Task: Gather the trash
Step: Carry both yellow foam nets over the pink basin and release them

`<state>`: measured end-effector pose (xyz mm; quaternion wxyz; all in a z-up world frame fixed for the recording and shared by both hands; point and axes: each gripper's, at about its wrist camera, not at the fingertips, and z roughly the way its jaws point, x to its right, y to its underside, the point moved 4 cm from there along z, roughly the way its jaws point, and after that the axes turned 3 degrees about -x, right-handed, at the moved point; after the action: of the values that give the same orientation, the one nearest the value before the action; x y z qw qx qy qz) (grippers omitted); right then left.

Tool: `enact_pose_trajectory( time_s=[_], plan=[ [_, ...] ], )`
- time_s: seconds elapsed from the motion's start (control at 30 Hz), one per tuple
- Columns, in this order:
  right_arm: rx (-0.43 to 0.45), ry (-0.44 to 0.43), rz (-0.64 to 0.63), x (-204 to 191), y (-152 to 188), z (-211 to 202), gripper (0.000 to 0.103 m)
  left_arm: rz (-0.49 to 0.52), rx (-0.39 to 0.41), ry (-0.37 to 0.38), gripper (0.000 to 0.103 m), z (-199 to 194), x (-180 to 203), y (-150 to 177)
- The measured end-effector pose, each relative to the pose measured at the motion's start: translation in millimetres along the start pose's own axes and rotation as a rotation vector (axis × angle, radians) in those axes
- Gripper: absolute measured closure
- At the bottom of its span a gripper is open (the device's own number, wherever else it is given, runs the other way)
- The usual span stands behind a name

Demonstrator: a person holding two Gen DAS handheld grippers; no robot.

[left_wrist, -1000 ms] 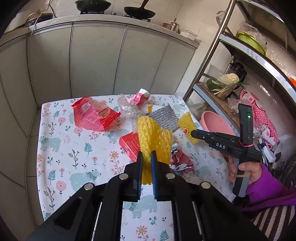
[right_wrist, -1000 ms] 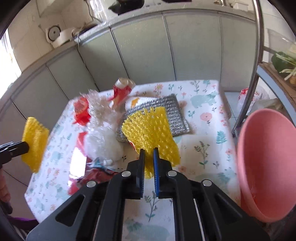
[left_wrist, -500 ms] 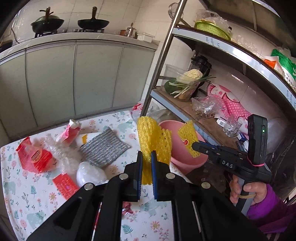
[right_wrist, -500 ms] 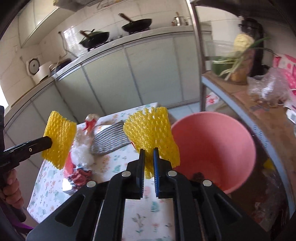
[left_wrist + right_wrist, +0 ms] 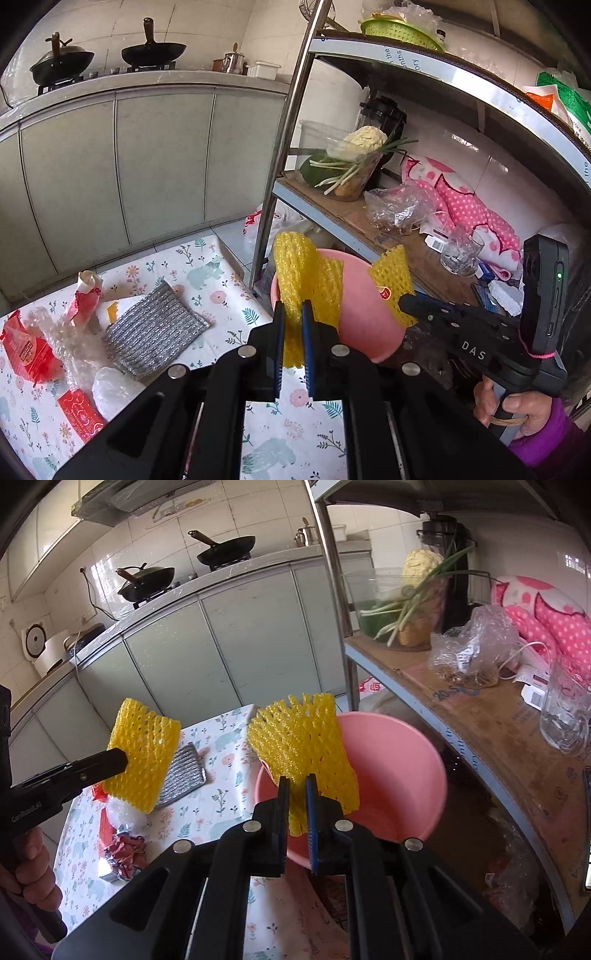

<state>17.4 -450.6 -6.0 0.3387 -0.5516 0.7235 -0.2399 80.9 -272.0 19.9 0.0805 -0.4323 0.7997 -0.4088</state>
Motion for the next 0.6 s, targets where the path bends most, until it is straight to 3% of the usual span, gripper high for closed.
enact_pose_trajectory(
  time_s=[0.33, 0.6],
  plan=[
    [0.016, 0.062, 0.039, 19, -1, 3, 0.094, 0.027, -0.014, 0.044, 0.095, 31, 23, -13],
    [0.017, 0.099, 0.061, 26, -1, 16, 0.094, 0.043, -0.054, 0.037, 0.095, 60, 32, -12]
  ],
)
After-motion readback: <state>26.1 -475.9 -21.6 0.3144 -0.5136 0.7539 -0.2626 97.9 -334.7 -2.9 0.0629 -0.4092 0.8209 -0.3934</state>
